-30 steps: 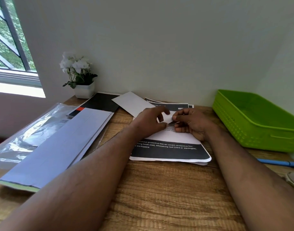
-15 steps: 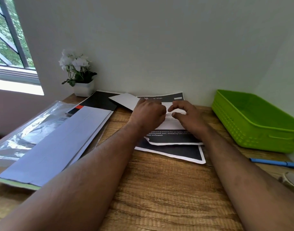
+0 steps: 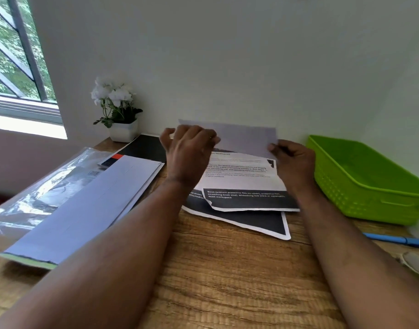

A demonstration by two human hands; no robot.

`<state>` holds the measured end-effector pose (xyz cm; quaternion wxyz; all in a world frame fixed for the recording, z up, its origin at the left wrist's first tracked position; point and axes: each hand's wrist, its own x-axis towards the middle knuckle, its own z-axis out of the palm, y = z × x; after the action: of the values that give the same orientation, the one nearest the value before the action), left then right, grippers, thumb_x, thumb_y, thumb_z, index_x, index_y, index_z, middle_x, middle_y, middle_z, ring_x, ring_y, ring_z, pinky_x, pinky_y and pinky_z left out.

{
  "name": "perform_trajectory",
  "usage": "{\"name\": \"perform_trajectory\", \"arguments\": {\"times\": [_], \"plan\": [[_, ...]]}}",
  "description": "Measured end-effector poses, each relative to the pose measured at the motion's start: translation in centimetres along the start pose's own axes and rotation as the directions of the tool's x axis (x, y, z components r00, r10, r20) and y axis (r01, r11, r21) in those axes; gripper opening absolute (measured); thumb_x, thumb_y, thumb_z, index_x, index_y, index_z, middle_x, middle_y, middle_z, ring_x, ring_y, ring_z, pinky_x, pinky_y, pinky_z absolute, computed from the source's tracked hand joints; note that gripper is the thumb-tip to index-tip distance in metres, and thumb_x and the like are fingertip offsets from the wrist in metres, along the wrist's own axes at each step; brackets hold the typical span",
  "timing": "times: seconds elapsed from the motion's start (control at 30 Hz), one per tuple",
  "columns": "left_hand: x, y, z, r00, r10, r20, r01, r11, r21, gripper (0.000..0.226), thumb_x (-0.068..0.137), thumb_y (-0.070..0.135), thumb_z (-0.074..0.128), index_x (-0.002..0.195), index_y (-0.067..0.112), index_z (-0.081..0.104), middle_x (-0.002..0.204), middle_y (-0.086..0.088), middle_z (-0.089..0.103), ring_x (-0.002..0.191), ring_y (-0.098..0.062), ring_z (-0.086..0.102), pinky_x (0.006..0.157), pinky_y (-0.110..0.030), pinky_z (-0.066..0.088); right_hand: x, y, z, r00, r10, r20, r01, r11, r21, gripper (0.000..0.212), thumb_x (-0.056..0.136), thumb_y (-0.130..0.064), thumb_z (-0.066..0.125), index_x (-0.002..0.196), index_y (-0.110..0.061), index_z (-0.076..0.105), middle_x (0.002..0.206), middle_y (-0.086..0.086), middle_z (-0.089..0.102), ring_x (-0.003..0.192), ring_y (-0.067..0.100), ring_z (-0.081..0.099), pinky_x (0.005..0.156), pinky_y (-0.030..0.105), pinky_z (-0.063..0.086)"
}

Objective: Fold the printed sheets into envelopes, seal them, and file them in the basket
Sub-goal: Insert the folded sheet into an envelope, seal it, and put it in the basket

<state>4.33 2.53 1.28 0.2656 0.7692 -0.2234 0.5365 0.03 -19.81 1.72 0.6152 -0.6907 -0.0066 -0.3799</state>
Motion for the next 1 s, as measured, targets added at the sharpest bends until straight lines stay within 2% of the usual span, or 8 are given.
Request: {"name": "perform_trajectory", "arguments": {"times": [0.13,0.33,0.5,0.67,0.73,0.8,0.9,1.0], "plan": [[-0.2,0.7,0.1,1.000,0.010,0.017,-0.010,1.000,-0.002,0.029,0.090,0.039,0.064,0.115,0.026,0.068,0.113,0.003,0.066,0.110,-0.021,0.056,0.094,-0.038,0.025,0.4,-0.3,-1.7,0.918,0.381,0.110,-0.380,0.769,0.513,0.025,0.086,0.004,0.061,0.080,-0.015,0.077,0.086,0.003,0.075,0.080,0.017,0.070,0.066,0.033,0.060],[-0.6,2.1,0.0,0.926,0.007,0.379,-0.054,0.992,0.114,0.042,0.087,0.058,0.052,0.113,0.031,0.069,0.130,0.002,0.059,0.128,-0.023,0.047,0.107,-0.052,0.014,0.5,0.9,-3.2,0.818,0.575,0.023,-0.568,0.801,0.188,0.044,0.083,0.009,0.063,0.120,-0.012,0.056,0.108,0.012,0.064,0.057,0.014,0.059,0.042,0.019,0.048],[-0.8,3.3,0.1,0.674,-0.085,0.734,-0.007,0.993,0.122,0.076,0.083,0.083,0.023,0.142,0.040,0.043,0.157,0.002,0.031,0.146,-0.023,0.021,0.113,-0.065,0.000,0.6,0.6,-3.8,0.732,0.682,-0.012,-0.679,0.727,-0.103,0.040,0.082,0.011,0.063,0.115,-0.009,0.053,0.069,0.007,0.053,0.028,0.002,0.043,0.034,0.018,0.045],[-2.2,4.0,0.8,0.223,-0.129,0.966,0.010,0.991,0.130,0.099,0.070,0.094,0.023,0.152,0.044,-0.002,0.163,0.002,-0.013,0.149,-0.029,-0.014,0.111,-0.069,-0.008,-0.1,-0.3,-3.1,0.905,0.425,0.006,-0.323,0.697,-0.641,0.050,0.076,0.007,0.070,0.122,-0.004,0.056,0.098,0.016,0.064,0.058,0.025,0.063,0.053,0.032,0.051],[-2.4,3.9,0.9,0.181,-0.141,0.973,0.025,0.990,0.139,0.102,0.068,0.096,0.020,0.152,0.045,-0.006,0.163,0.003,-0.013,0.149,-0.029,-0.015,0.111,-0.069,-0.007,-0.3,-0.5,-2.6,0.942,0.321,0.099,-0.011,0.326,-0.945,0.051,0.080,-0.012,0.071,0.127,-0.008,0.052,0.123,0.017,0.056,0.106,0.035,0.058,0.081,0.038,0.049],[-2.5,4.0,0.9,0.172,-0.150,0.974,0.013,0.989,0.150,0.102,0.067,0.096,0.019,0.151,0.045,-0.008,0.163,0.003,-0.013,0.149,-0.029,-0.015,0.111,-0.068,-0.008,-0.7,-0.6,-1.6,0.957,0.215,0.197,0.189,0.056,-0.980,0.042,0.088,-0.026,0.059,0.128,-0.017,0.051,0.128,0.012,0.051,0.117,0.034,0.050,0.089,0.037,0.043],[-2.5,4.2,0.9,0.170,-0.147,0.974,-0.023,0.988,0.154,0.101,0.068,0.095,0.017,0.151,0.044,-0.009,0.163,0.003,-0.012,0.149,-0.029,-0.014,0.112,-0.068,-0.007,-1.5,0.4,0.5,0.903,0.163,0.398,0.360,0.218,-0.907,0.042,0.097,-0.037,0.047,0.136,-0.022,0.051,0.142,0.007,0.047,0.128,0.029,0.043,0.106,0.039,0.034],[-2.5,4.2,0.9,0.173,-0.145,0.974,-0.032,0.988,0.152,0.101,0.069,0.095,0.019,0.151,0.043,-0.007,0.164,0.003,-0.010,0.150,-0.028,-0.012,0.112,-0.068,-0.006,-2.1,1.7,1.6,0.756,0.402,0.516,0.345,0.425,-0.837,0.054,0.100,-0.048,0.033,0.149,-0.024,0.032,0.157,0.004,0.026,0.145,0.024,0.021,0.118,0.039,0.017]]}}
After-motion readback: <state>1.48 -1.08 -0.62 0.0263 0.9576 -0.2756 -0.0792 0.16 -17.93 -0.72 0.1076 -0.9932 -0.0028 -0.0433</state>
